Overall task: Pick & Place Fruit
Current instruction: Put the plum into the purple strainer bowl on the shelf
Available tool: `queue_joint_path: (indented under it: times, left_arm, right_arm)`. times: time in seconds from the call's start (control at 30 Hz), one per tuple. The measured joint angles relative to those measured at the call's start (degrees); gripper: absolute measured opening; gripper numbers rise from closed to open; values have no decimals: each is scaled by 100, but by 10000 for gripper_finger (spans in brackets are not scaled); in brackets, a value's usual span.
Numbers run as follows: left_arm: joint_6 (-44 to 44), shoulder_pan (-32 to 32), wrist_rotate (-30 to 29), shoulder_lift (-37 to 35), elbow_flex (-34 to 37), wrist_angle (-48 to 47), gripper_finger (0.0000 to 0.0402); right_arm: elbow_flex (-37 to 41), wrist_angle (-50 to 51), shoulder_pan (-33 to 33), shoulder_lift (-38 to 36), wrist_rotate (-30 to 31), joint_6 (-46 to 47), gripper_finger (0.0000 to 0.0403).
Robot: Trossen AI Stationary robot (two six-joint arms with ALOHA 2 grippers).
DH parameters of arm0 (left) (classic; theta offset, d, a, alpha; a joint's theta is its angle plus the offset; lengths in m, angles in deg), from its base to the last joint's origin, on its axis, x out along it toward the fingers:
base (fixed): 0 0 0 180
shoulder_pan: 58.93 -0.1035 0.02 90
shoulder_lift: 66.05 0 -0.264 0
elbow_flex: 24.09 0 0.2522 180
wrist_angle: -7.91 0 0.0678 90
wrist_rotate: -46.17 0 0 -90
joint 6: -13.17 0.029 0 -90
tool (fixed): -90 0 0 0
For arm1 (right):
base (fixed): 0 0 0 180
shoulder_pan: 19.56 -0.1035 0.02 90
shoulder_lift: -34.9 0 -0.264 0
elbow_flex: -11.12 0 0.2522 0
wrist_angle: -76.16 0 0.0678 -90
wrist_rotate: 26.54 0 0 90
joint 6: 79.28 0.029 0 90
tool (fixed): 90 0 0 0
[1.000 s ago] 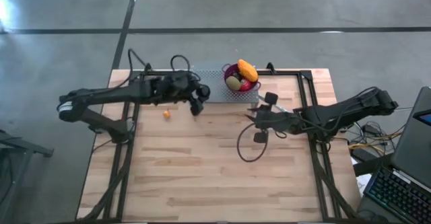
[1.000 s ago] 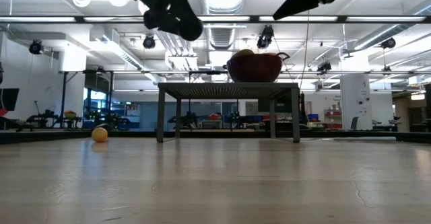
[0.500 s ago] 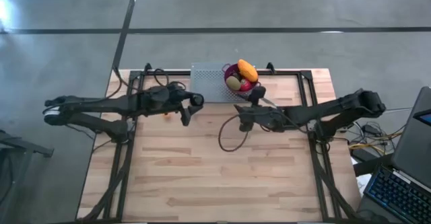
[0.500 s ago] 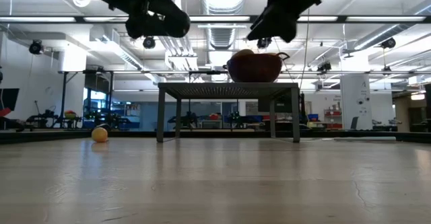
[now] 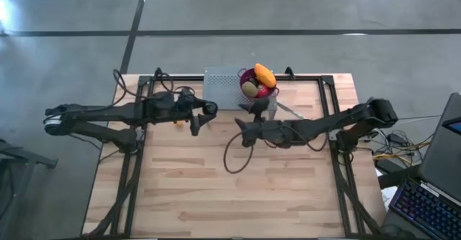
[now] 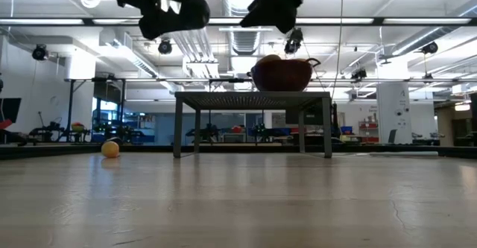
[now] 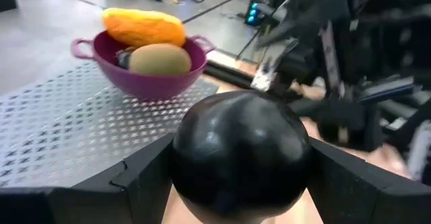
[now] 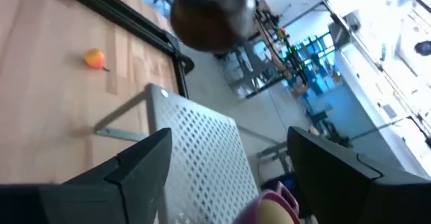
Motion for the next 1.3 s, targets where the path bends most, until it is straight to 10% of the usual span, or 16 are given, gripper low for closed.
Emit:
queue_joint_path:
  times: [0.5, 0.93, 1.3]
  left_arm:
    - [-1617, 9, 1076, 8, 399, 757, 296]
    - [-1281, 129, 1666, 207, 1388, 3514, 296]
    - [-878, 306, 2108, 1060, 674, 3677, 296]
  right_arm:
    - [-512, -170, -593, 593, -150, -801, 345]
    - [-560, -1307, -652, 598, -264, -1011, 372]
    - [-721, -1251, -646, 767, -316, -1202, 372]
